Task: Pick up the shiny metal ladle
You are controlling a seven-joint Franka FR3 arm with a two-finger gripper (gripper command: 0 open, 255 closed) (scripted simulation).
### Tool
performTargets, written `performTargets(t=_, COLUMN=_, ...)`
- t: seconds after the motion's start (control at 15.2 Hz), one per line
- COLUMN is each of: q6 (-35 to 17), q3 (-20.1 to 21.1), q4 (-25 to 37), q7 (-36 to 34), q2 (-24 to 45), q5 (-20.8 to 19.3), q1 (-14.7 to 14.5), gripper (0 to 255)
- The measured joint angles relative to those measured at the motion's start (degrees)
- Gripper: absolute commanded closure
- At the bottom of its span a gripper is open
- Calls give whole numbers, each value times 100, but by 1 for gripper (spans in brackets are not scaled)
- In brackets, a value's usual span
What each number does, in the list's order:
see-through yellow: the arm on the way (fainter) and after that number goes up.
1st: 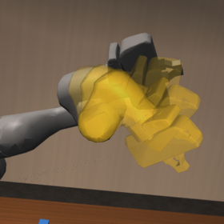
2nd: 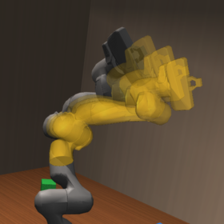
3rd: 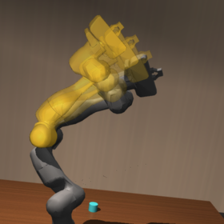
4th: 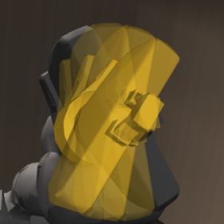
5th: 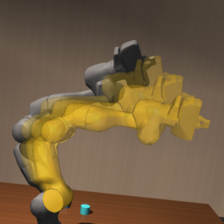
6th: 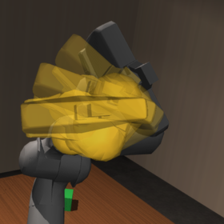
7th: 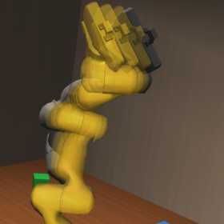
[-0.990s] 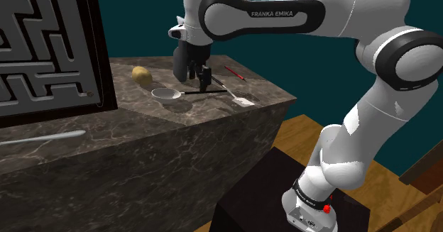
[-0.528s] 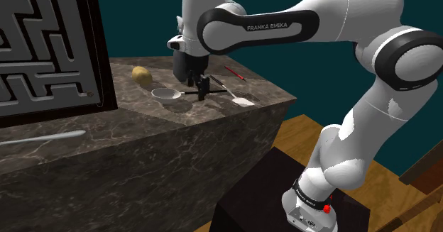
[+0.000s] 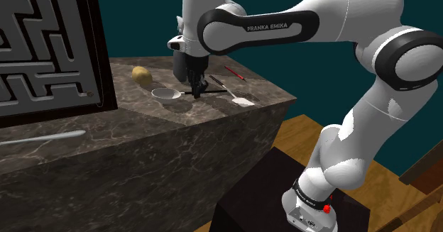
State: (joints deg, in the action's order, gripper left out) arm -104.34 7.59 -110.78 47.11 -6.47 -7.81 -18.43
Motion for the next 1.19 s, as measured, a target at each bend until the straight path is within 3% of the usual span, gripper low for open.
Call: performTargets(t=1.19, q6=1111, q3=21, q4=1197, q7=116, q2=88, q5=13, q1=-11, gripper=255)
